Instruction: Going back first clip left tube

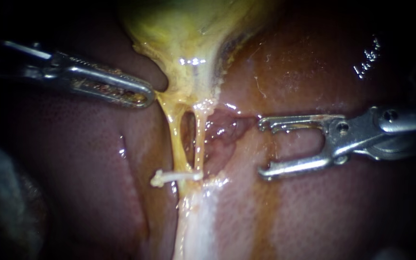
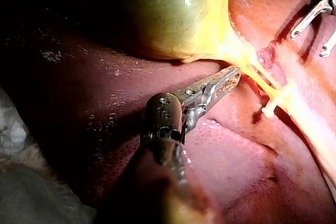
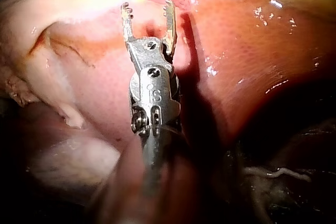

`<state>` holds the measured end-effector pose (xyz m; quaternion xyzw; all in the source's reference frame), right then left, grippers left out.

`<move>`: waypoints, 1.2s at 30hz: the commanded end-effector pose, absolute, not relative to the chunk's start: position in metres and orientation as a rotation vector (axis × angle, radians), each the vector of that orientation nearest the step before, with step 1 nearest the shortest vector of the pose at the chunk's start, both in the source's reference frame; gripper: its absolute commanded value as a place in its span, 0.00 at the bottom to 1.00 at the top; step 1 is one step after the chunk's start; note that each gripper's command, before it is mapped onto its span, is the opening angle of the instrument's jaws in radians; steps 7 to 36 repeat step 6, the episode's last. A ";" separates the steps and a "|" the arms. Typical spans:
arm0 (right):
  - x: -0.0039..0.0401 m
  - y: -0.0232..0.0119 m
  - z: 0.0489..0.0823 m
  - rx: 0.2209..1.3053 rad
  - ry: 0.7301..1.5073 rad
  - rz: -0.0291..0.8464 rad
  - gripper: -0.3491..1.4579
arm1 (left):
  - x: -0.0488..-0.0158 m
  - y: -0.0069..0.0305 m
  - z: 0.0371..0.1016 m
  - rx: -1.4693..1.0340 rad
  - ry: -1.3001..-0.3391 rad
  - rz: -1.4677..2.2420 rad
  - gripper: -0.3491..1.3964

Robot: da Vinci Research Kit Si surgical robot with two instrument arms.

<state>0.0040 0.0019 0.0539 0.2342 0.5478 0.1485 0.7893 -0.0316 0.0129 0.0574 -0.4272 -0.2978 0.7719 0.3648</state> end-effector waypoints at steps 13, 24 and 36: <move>0.0039 0.0018 0.0539 0.504 1.180 0.320 0.47 | -0.0316 0.0128 0.0574 -1.099 -0.767 1.986 0.00; 0.0039 0.0018 0.0539 0.504 1.180 0.320 0.47 | -0.0316 0.0128 0.0574 -1.099 -0.767 1.986 0.00; 0.0039 0.0018 0.0539 0.504 1.180 0.320 0.47 | -0.0316 0.0128 0.0574 -1.099 -0.767 1.986 0.00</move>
